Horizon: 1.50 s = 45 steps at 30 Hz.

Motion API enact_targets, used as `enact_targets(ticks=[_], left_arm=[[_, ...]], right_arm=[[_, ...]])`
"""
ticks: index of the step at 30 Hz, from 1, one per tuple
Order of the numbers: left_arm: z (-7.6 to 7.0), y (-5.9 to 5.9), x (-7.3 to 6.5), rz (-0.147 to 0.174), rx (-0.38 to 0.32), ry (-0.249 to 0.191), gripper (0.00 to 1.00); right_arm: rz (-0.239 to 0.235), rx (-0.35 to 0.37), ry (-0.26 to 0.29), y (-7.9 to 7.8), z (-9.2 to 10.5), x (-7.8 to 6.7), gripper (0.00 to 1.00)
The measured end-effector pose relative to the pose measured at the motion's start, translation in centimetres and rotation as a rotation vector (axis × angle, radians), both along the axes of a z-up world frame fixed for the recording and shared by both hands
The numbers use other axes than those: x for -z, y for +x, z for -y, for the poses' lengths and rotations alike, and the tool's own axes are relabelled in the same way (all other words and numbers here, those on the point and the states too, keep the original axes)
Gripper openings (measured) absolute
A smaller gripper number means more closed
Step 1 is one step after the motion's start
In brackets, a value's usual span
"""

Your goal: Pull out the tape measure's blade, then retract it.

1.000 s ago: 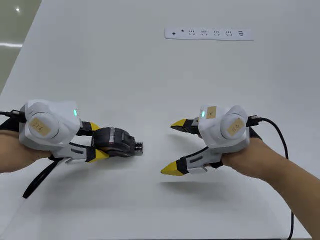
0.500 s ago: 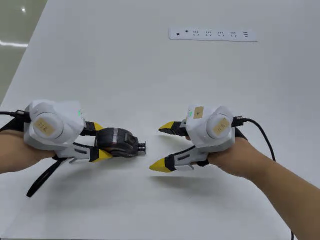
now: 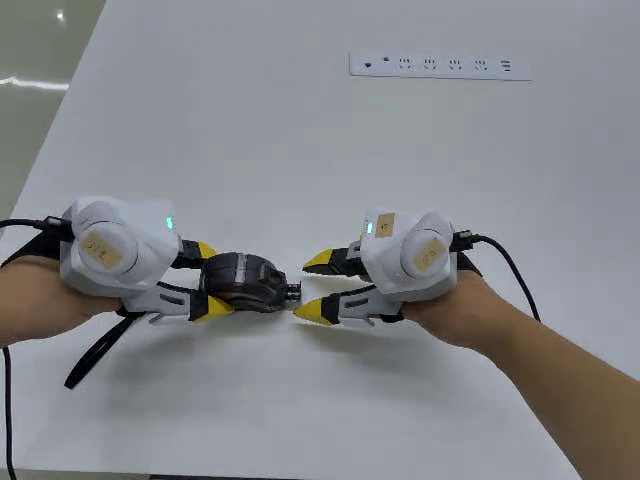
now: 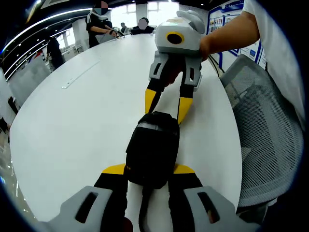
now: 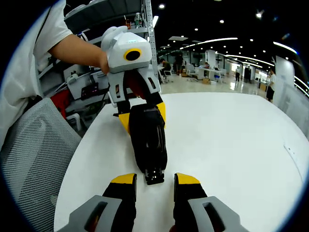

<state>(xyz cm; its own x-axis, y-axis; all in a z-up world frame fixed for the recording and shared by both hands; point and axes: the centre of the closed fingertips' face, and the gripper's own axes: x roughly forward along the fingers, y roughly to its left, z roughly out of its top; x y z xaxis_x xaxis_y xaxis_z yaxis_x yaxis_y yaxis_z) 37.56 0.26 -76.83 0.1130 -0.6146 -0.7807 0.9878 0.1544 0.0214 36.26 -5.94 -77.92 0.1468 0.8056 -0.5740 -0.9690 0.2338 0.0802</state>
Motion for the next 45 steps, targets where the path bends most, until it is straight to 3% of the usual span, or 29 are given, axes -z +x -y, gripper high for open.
enact_targets(ticks=[3,4,6,22,45], left_arm=[[0.0,0.0,0.0,-0.001,0.001,0.0,0.28],[0.0,0.0,0.0,-0.001,0.002,0.0,0.28],[0.0,0.0,0.0,-0.001,0.001,0.0,0.28],[0.0,0.0,0.0,-0.001,0.003,0.0,0.28],[-0.1,0.2,0.2,0.012,0.01,0.006,0.26]], right_arm=[[0.007,-0.007,-0.006,0.0,-0.2,0.2,0.24],[0.028,-0.003,-0.022,0.3,-0.1,0.4,0.22],[0.003,-0.005,0.0,0.1,-0.3,0.3,0.22],[0.021,-0.032,-0.016,0.1,-0.9,1.1,0.13],[0.066,-0.068,-0.031,0.0,-1.0,1.2,0.1]])
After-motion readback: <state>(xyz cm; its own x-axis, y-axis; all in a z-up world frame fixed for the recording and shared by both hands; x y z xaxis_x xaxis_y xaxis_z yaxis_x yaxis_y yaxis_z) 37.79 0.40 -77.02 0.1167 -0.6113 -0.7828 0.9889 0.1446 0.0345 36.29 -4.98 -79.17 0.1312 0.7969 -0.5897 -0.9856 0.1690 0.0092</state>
